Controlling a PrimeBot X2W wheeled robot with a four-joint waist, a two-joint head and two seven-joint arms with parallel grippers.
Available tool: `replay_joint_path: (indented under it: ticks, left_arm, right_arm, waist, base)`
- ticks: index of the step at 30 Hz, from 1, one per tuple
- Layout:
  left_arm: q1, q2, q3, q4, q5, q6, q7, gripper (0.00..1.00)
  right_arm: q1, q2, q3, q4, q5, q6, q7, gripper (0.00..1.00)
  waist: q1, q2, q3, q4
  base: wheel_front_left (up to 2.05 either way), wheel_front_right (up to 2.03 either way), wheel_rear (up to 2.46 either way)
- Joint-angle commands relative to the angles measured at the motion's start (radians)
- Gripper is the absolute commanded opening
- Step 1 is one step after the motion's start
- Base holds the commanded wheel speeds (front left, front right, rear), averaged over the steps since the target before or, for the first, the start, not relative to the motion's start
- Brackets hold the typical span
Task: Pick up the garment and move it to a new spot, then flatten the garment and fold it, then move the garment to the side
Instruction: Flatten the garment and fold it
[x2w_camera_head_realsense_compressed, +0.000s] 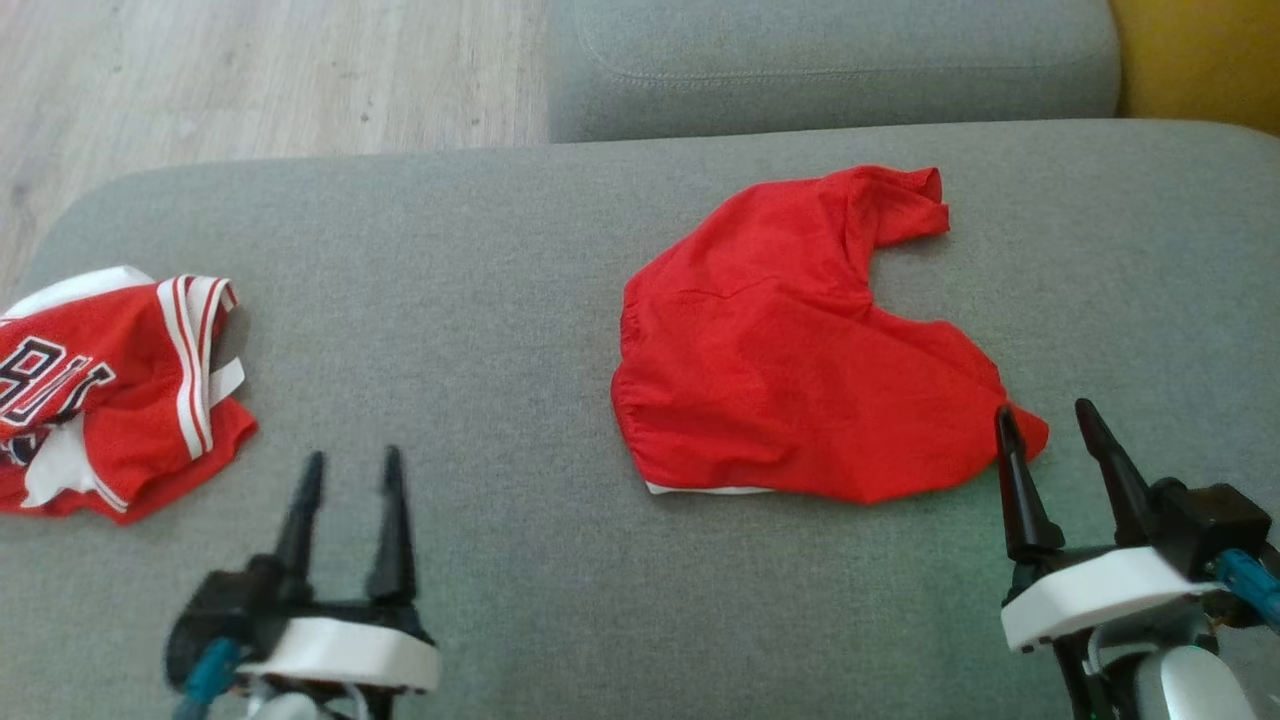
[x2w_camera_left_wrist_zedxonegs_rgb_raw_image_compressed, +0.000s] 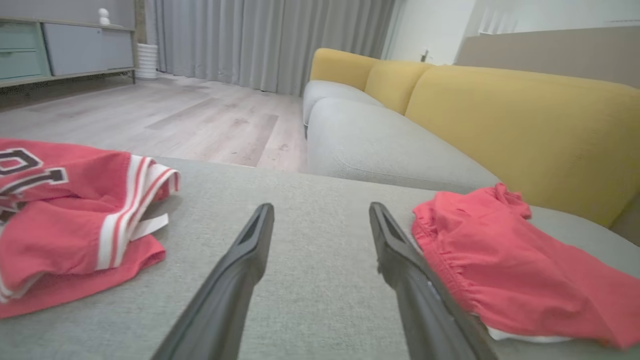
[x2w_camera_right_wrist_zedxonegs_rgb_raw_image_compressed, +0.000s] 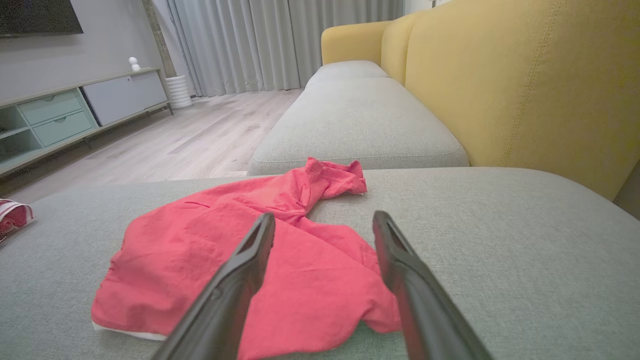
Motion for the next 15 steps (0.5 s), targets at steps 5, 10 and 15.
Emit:
replay_joint_path:
  ticks: [5, 10, 15]
  left_arm:
    - [-0.118, -0.021, -0.068, 0.014, 0.028, -0.07, 0.046, 1.0]
    - [-0.251, -0.098, -0.161, 0.126, 0.031, -0.134, 0.099, 1.0]
    - [-0.385, -0.144, -0.21, 0.264, -0.007, -0.159, 0.166, 1.0]
  right_arm:
    - [-0.051, -0.003, 0.031, -0.036, -0.001, -0.001, -0.003, 1.0]
    - [-0.076, -0.001, 0.056, -0.036, 0.001, -0.001, -0.007, 1.0]
    - [-0.101, 0.0, 0.084, -0.024, 0.008, -0.001, -0.013, 1.0]
  waist:
    - [0.0001, -0.0001, 0.033, -0.009]
    - [0.0001, -0.0001, 0.079, -0.036]
    - [0.0001, -0.0001, 0.122, -0.073]
  base:
    - [0.0, 0.0, 0.0]
    - [0.0, 0.0, 0.0]
    - [0.0, 0.0, 0.0]
